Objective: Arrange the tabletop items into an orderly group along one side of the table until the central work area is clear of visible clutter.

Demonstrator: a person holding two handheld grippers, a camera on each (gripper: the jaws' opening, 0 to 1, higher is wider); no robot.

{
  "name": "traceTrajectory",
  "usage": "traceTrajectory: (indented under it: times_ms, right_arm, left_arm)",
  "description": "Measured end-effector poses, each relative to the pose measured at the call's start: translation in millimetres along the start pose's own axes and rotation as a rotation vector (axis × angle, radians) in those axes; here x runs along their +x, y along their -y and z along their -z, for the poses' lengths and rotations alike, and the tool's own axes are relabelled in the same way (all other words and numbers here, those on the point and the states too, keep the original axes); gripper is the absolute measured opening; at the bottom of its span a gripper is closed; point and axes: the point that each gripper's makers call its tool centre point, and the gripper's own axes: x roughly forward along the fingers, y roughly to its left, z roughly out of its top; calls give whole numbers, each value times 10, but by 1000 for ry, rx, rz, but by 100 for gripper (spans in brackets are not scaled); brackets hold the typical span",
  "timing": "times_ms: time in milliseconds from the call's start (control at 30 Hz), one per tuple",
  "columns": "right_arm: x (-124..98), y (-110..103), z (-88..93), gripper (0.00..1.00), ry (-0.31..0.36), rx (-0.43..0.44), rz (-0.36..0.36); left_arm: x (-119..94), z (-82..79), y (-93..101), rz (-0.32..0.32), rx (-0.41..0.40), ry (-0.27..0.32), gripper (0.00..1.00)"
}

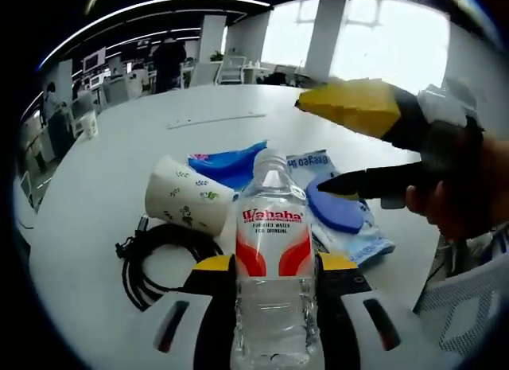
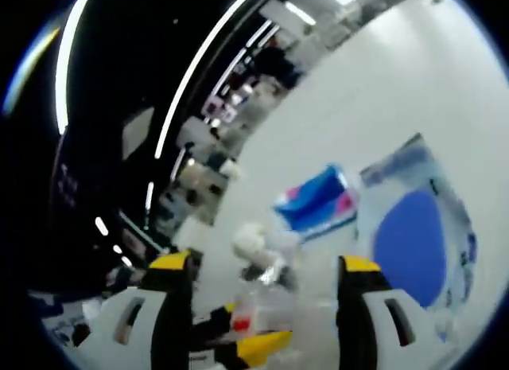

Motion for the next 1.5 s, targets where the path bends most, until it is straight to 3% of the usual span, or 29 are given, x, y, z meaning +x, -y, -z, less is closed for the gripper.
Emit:
traceTrajectory:
  times_ms: [133,367,533,733,900,1133,1500]
  right_arm:
    - [75,-53,-84,66,30,36,-21]
    - [-15,-239,-175,29,72,-12,-90]
    - [-22,-443,-145,26,64,-82,-185]
    - [-20,-695,-60,25,63,-173,-231]
    - [46,-1045,14,24,33,-276,-307]
    - [144,-1475,181,22,-10,-387,-403]
    - [298,-2115,524,22,-91,-565,-563]
  left_arm:
    - [-76,-147,145,39,27,54,36]
    - [-202,-273,255,70,15,126,36]
    - [-331,-293,222,69,5,157,36]
    - [-475,-266,152,46,-2,173,37]
    - [-632,-299,22,15,-24,207,37]
    - [-865,-301,-187,-41,-106,267,37]
    - [-1223,-297,-583,-168,-135,325,38]
